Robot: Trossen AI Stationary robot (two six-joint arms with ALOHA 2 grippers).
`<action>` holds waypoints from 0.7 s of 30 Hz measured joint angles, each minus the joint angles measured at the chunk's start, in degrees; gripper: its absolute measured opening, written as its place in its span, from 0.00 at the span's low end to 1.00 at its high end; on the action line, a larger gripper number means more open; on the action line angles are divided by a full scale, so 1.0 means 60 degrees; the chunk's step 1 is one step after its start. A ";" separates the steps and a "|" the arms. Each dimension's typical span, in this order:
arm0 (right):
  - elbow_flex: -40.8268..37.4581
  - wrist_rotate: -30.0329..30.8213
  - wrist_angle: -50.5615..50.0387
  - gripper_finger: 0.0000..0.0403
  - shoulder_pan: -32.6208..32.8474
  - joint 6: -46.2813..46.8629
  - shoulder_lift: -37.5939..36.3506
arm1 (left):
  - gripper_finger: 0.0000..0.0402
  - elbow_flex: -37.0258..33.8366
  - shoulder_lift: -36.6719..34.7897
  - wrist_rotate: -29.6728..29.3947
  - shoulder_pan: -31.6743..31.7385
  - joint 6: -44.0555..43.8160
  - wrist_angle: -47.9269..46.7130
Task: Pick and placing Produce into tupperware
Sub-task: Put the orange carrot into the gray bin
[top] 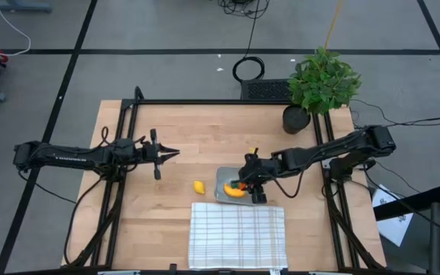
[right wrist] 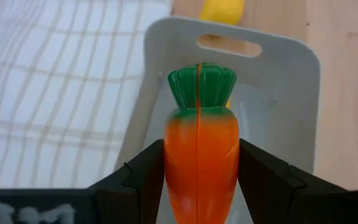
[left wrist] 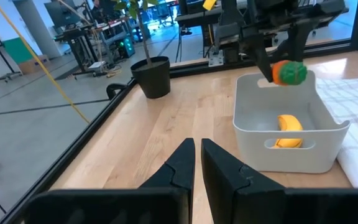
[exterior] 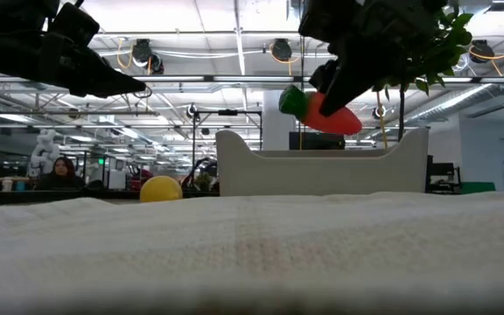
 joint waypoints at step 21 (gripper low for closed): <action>-0.2092 0.0231 0.2518 0.43 -0.0318 0.1201 0.0000 | 0.08 0.0000 0.0000 0.0094 0.0000 -0.0030 0.0011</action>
